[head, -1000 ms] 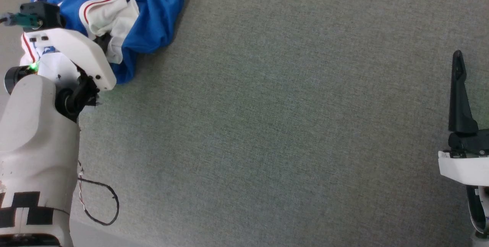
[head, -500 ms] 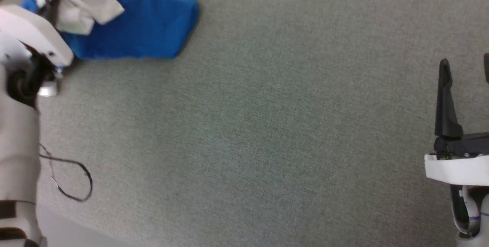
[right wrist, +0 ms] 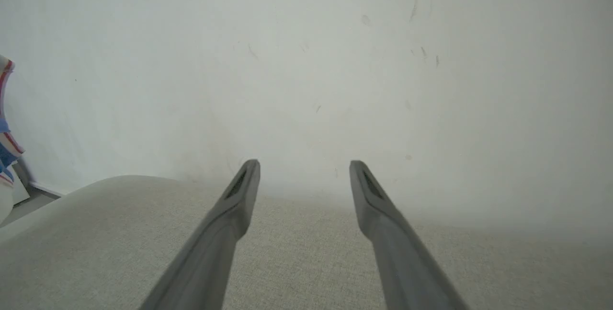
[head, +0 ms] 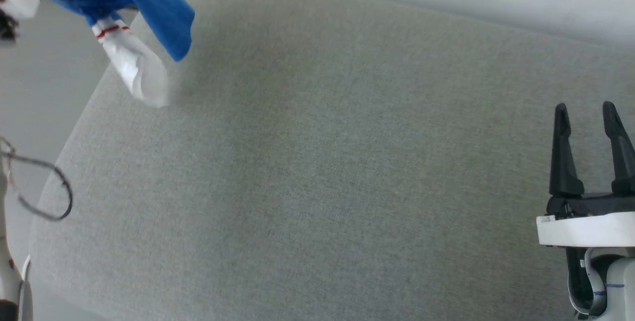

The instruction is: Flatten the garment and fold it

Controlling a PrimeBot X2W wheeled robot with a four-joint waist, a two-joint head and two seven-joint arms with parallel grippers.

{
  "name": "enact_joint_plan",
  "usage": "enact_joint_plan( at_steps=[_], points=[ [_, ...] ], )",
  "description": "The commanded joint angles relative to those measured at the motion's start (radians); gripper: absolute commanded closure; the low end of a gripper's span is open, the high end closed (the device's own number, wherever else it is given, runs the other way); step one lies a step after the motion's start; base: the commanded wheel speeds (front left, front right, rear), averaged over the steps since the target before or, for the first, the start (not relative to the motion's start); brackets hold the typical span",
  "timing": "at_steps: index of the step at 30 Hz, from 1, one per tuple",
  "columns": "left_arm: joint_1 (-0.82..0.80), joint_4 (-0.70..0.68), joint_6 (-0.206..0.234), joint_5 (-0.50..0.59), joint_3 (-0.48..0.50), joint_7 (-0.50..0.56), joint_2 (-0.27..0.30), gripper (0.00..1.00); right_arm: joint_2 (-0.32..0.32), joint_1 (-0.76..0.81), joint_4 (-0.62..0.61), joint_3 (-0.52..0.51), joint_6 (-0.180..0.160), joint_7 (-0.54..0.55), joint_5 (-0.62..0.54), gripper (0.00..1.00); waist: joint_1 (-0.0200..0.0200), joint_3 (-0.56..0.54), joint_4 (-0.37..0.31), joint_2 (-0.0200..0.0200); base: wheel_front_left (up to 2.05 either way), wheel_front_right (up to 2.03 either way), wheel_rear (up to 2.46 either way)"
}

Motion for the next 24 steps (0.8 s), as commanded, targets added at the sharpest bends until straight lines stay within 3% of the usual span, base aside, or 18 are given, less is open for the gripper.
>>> enact_joint_plan(
  at_steps=[1, 12, 24],
  points=[
    [-0.025, -0.021, 0.007, -0.005, -0.005, 0.008, -0.003, 1.00, 0.002, 0.007, 0.003, -0.004, -0.002, -0.005, 0.012, 0.00, 0.0002, -0.061, -0.041, -0.0001, 0.00, 0.00, 0.00],
    [-0.093, -0.228, 0.039, -0.052, -0.069, 0.142, -0.089, 1.00, 0.002, 0.015, -0.012, -0.035, -0.002, -0.005, 0.077, 0.00, 0.0002, -0.115, -0.150, -0.0001, 0.00, 0.00, 0.00],
    [-0.073, -0.402, 0.051, -0.075, -0.202, 0.241, -0.204, 1.00, 0.002, 0.034, -0.017, -0.061, -0.002, -0.006, 0.103, 0.00, 0.0002, -0.175, -0.343, -0.0001, 0.00, 0.00, 0.00]
  ],
)
